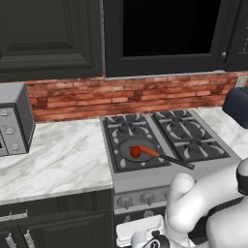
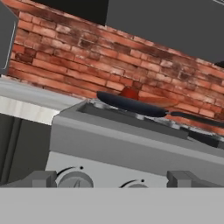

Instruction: Put the bell pepper and carrot in the pan. Then turn on the front left burner and set the heat to medium.

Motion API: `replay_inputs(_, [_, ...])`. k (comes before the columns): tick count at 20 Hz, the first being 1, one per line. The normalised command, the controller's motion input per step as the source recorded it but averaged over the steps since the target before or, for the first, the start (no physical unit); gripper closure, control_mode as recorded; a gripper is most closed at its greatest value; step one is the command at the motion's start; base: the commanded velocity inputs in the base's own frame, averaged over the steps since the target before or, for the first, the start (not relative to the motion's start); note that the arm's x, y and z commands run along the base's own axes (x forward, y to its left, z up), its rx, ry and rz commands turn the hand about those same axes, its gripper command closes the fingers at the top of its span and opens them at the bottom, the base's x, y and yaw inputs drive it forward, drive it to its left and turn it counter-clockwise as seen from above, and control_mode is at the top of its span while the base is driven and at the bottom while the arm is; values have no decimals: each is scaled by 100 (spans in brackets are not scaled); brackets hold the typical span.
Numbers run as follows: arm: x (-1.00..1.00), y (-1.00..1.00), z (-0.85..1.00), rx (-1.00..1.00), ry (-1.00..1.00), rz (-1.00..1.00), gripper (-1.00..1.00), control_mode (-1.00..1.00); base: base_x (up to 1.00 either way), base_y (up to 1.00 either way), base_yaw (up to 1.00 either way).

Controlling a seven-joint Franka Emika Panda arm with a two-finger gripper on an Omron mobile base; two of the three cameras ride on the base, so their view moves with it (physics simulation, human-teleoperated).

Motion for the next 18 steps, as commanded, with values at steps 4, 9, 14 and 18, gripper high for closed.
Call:
replay_inputs(4, [13,-20,2,0,0,0,-100,-100,0,0,0])
replay_inputs(9, [39,-6,3,0,1,0,-100,-100,0,0,0])
replay_inputs(14, [37,-5,0,0,3,0,-100,-100,0,0,0])
replay_inputs(18, [22,-16,0,0,0,0,-100,-100,0,0,0])
